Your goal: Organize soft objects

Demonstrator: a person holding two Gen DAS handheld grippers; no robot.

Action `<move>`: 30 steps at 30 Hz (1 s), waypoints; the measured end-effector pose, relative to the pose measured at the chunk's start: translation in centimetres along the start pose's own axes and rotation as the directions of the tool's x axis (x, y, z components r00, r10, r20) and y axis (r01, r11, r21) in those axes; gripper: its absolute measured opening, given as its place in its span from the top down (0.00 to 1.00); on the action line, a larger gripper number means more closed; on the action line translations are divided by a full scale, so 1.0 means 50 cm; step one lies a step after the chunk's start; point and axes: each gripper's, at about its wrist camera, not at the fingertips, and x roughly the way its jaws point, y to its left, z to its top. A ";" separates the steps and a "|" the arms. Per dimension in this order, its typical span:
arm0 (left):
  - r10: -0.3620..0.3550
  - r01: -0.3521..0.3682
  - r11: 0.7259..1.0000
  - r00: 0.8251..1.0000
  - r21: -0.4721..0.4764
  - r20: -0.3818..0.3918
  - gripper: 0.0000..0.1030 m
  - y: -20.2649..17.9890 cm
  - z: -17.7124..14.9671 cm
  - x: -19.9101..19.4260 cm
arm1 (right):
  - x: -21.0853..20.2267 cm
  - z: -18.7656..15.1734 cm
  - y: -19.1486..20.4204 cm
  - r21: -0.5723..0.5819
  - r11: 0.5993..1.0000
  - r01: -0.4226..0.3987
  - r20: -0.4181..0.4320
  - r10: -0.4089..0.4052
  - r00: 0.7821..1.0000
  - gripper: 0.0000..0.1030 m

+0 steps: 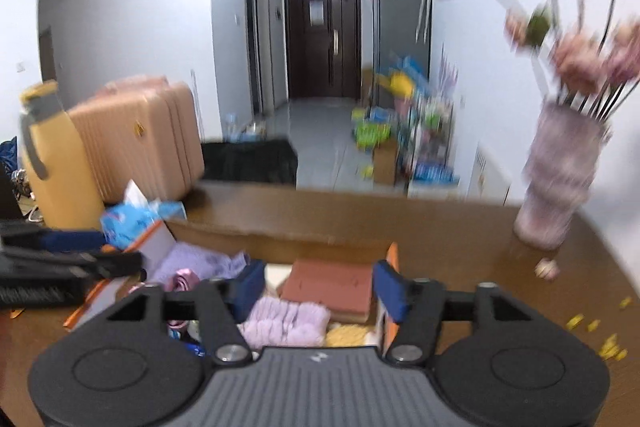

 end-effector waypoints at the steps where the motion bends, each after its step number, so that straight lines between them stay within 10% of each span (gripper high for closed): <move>1: 0.037 -0.038 0.999 0.998 0.015 0.045 0.26 0.006 -0.007 -0.029 | -0.026 -0.005 0.006 -0.025 1.000 0.016 0.037 -0.015 0.999 0.26; 8: 0.119 -0.125 0.992 0.960 0.006 0.253 0.07 0.027 -0.084 -0.144 | -0.151 -0.095 0.035 -0.041 0.998 0.049 0.363 -0.031 0.931 0.00; 22: 0.104 -0.104 0.994 0.945 -0.018 0.309 0.05 0.032 -0.138 -0.266 | -0.233 -0.139 0.081 -0.006 0.996 0.094 0.379 -0.085 0.922 0.00; 30: 0.112 -0.124 0.992 0.942 0.018 0.317 0.00 0.018 -0.275 -0.426 | -0.380 -0.278 0.135 0.020 0.996 0.091 0.352 -0.092 0.931 0.00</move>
